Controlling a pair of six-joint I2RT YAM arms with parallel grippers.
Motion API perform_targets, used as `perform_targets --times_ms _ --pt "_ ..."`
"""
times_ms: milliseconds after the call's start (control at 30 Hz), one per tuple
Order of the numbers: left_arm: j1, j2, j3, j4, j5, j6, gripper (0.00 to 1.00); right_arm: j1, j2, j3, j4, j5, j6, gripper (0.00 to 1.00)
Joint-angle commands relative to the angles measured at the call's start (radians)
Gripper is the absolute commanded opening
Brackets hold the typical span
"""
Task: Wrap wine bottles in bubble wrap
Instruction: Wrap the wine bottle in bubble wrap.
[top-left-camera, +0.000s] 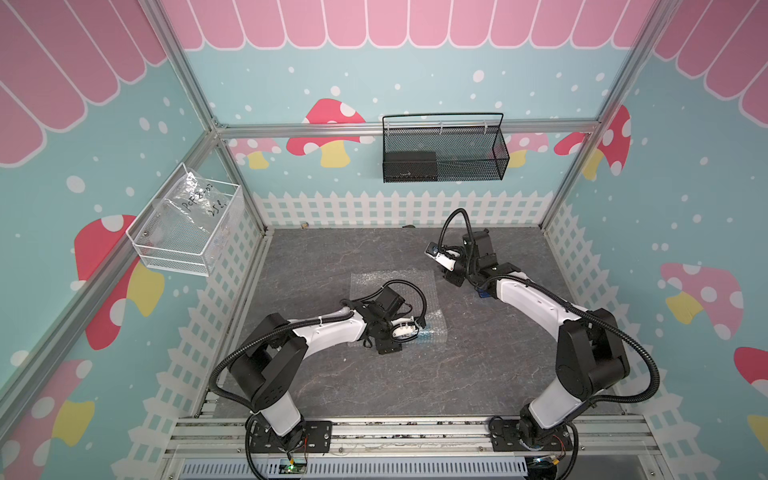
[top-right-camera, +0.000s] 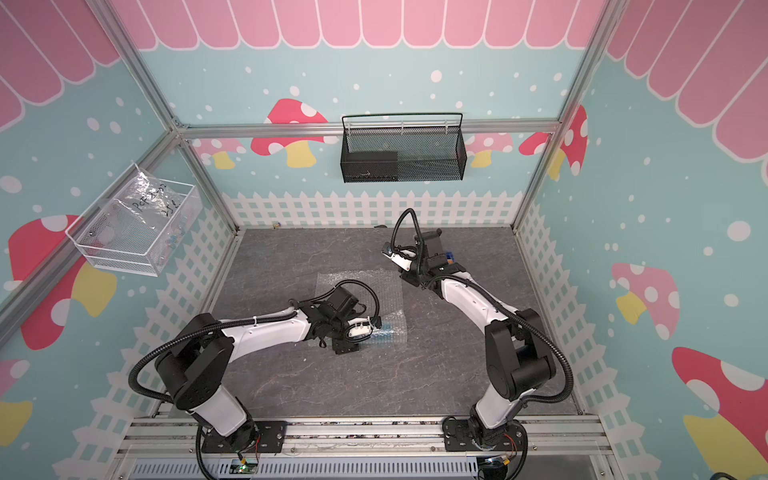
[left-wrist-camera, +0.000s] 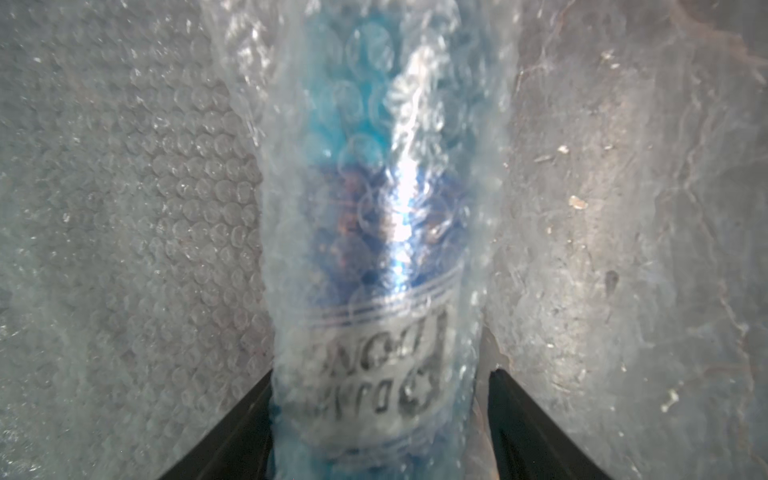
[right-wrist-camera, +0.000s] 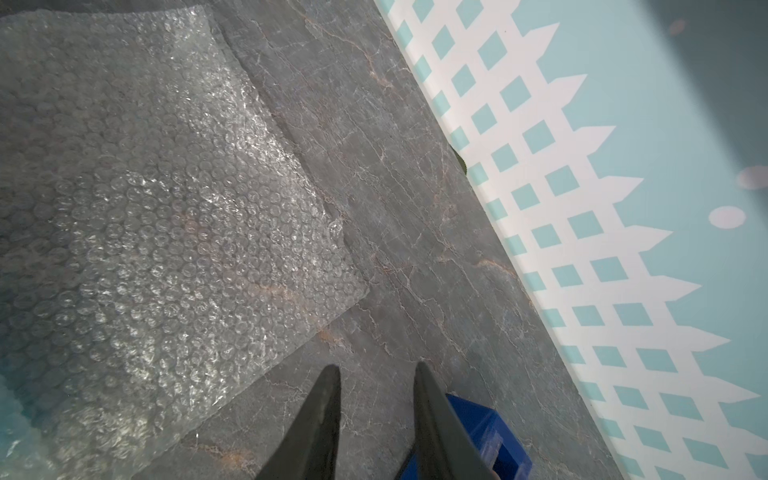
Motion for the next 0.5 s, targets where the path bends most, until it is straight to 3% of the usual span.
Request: perform_targets --times_ms 0,467 --pt "0.006 0.041 0.02 -0.107 0.045 0.035 0.76 -0.011 -0.015 -0.005 0.033 -0.026 -0.02 0.32" --pt "0.055 0.152 0.132 -0.143 0.055 0.015 0.67 -0.042 0.033 0.0 0.061 -0.057 -0.01 0.32"
